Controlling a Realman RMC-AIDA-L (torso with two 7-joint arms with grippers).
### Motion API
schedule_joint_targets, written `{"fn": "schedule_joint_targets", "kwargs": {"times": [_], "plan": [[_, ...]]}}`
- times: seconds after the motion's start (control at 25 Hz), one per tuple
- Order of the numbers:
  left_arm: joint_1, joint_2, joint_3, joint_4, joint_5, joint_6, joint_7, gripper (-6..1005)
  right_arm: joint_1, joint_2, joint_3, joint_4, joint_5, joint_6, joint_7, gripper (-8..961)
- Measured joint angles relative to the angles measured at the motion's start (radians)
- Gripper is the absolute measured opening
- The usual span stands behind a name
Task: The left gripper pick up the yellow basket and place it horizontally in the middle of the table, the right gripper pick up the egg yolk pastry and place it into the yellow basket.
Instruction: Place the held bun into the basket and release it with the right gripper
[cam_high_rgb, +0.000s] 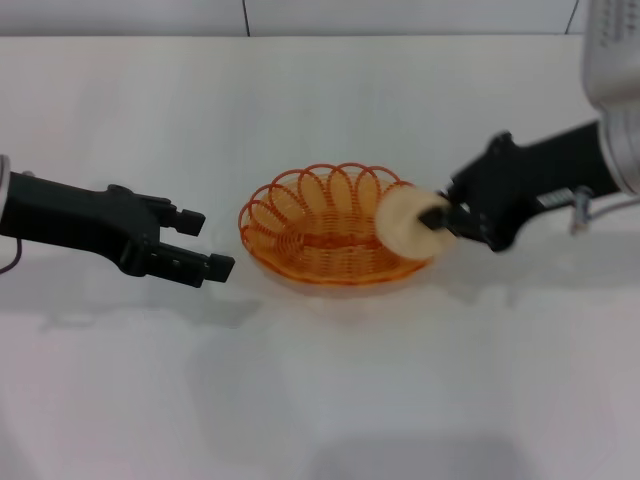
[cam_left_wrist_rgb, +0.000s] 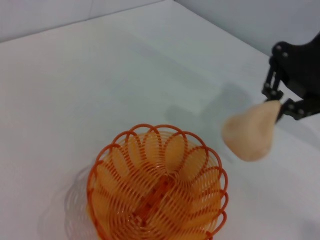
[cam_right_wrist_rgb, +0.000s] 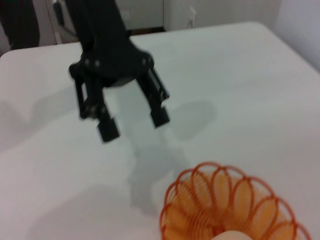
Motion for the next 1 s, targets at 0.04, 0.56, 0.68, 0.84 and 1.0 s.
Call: {"fn": "schedule_joint_targets", "kwargs": {"times": [0.04, 0.56, 0.68, 0.84, 1.0], "plan": [[0.000, 0.000, 0.000, 0.000, 0.000, 0.000, 0.000, 875, 0.010, 0.001, -0.012, 0.006, 0.000, 0.024, -0.002, 101], [-0.003, -0.015, 0.000, 0.000, -0.006, -0.006, 0.003, 875, 0.115, 0.007, -0.129, 0.178, 0.016, 0.236, 0.002, 45], [-0.003, -0.015, 0.000, 0.000, -0.010, -0.010, 0.004, 875, 0.126, 0.007, -0.143, 0.195, 0.017, 0.249, 0.002, 42], [-0.002, -0.015, 0.002, 0.000, -0.011, -0.013, 0.004, 875, 0.130, 0.007, -0.152, 0.200, 0.017, 0.251, -0.002, 62], [0.000, -0.016, 0.000, -0.001, -0.012, -0.014, 0.004, 875, 0.131, 0.007, -0.154, 0.201, 0.018, 0.253, -0.003, 90]]}}
